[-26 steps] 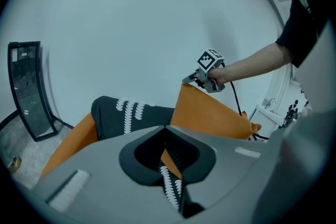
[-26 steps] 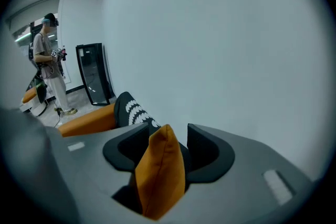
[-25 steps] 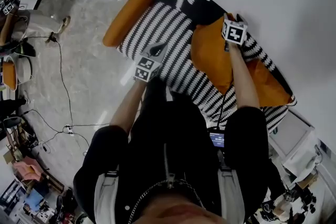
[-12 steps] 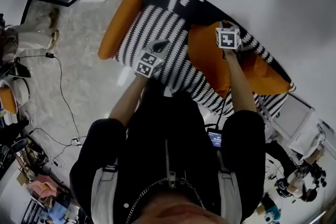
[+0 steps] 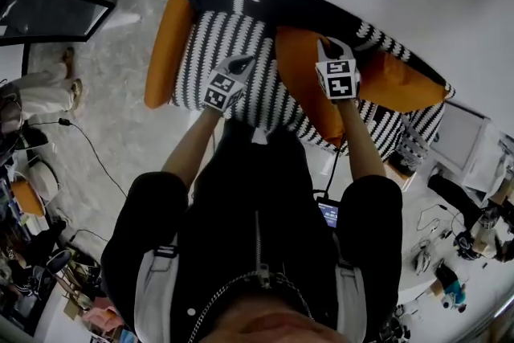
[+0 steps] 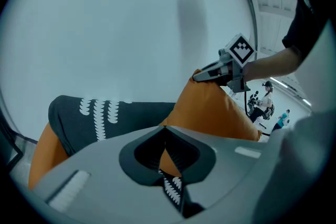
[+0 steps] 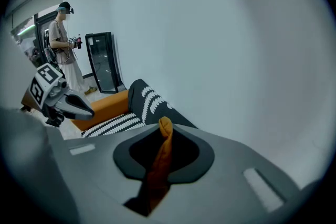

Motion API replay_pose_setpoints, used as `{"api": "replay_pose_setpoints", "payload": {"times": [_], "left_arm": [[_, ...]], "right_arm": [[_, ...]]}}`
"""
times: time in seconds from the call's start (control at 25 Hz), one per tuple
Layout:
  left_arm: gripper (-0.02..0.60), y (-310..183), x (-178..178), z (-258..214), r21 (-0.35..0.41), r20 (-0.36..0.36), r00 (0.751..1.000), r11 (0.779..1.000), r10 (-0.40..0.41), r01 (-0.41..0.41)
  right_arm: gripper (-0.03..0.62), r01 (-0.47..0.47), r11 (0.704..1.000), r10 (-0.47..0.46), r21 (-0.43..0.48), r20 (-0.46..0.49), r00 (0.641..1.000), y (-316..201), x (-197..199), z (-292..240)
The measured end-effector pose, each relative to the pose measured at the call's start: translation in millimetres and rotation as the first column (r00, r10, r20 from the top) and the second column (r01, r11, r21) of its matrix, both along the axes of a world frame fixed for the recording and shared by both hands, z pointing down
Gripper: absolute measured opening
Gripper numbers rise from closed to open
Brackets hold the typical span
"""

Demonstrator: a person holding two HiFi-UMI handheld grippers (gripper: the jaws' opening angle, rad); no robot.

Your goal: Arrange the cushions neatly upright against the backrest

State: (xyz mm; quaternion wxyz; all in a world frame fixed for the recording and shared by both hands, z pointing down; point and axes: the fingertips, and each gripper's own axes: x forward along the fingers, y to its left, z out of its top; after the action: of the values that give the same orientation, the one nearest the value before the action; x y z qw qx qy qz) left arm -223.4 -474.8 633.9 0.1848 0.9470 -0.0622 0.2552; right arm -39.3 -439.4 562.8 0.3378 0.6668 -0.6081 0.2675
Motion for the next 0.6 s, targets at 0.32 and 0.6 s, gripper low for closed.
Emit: {"api": "replay_pose_setpoints", "payload": {"times": [0.32, 0.6], "left_arm": [[0.049, 21.6, 24.7, 9.8, 0.010, 0.036, 0.988, 0.989, 0.147, -0.148], [0.105, 55.8, 83.1, 22.4, 0.053, 0.064, 0.972, 0.971, 0.228, -0.231]], "right_arm": [[0.037, 0.088, 0.993, -0.098, 0.081, 0.139, 0.985, 94.5, -39.9, -25.3], [0.035, -0.024, 0.988, -0.008, 0.151, 0.205, 0.979, 190.2, -6.1, -29.1]]}}
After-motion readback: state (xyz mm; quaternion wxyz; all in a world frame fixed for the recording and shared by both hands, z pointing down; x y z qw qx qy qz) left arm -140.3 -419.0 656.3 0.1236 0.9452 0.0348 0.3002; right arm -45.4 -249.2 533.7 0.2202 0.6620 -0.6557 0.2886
